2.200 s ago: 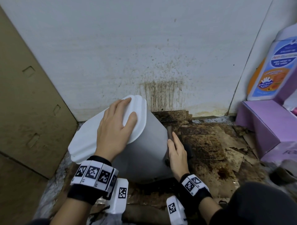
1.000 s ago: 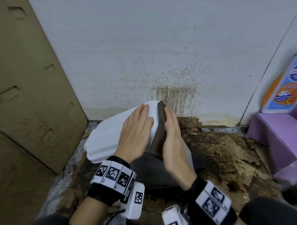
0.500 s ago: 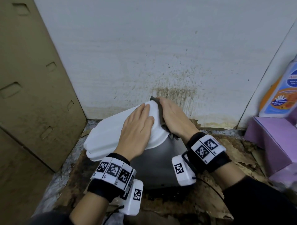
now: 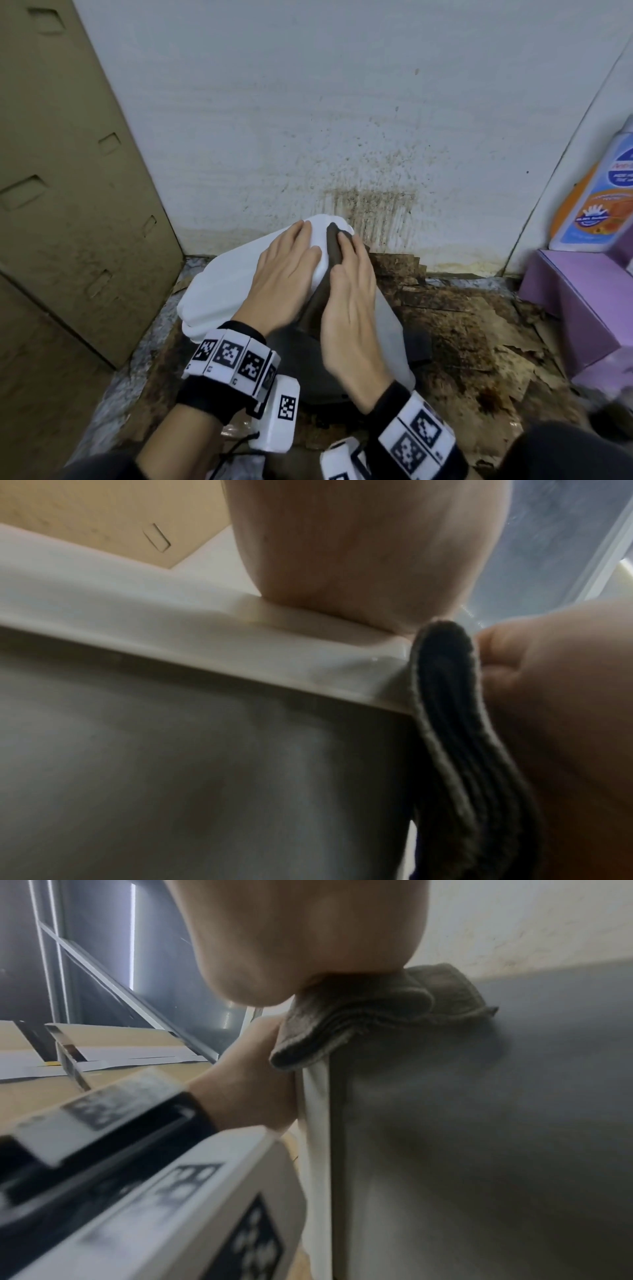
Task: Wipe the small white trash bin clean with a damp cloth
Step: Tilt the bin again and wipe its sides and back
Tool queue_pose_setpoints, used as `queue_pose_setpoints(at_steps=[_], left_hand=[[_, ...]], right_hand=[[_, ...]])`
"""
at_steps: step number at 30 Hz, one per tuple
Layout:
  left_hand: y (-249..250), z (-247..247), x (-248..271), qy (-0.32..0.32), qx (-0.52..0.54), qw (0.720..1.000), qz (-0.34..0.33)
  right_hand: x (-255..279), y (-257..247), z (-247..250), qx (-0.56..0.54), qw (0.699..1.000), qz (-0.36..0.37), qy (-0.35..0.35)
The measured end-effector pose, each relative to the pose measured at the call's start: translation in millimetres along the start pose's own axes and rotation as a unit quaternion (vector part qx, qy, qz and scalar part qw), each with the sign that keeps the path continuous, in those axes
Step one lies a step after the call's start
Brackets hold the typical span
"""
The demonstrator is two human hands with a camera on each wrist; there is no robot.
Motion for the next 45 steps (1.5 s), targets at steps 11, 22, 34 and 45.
queue_pose_setpoints(at_steps=[11,22,34,45], left_hand=[[-0.7,1.3,2.5,-0.002,0.041,0.998,0.040],[-7.6,4.2,4.3,0.020,0.037,0.998,0.046],[2.0,0.4,5.4,0.035,0.027,0.998,0.035],[-3.4,-0.2,4.7,0.045,0.045,0.997,0.041]], right_hand=[[-84.8,13.8,21.3,-0.069,0.985,-0.115,-0.105],[-52.5,127.1,57.4,-0.039,0.991,-0.128,-0.014],[-39.9,170.9,85.0,-0.069,0.961,-0.258,0.074],[-28.6,74.4,29.7,-0.053,0.998,0.011,0.033]])
Point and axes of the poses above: each hand's wrist, its own x-axis away from the middle knuckle, its own z-axis out of the back of the hand, y = z × x, the point moved 5 cm from there along -x, towards the middle knuckle, and after that the axes turned 14 degrees about -x, right-handed, at the moved point
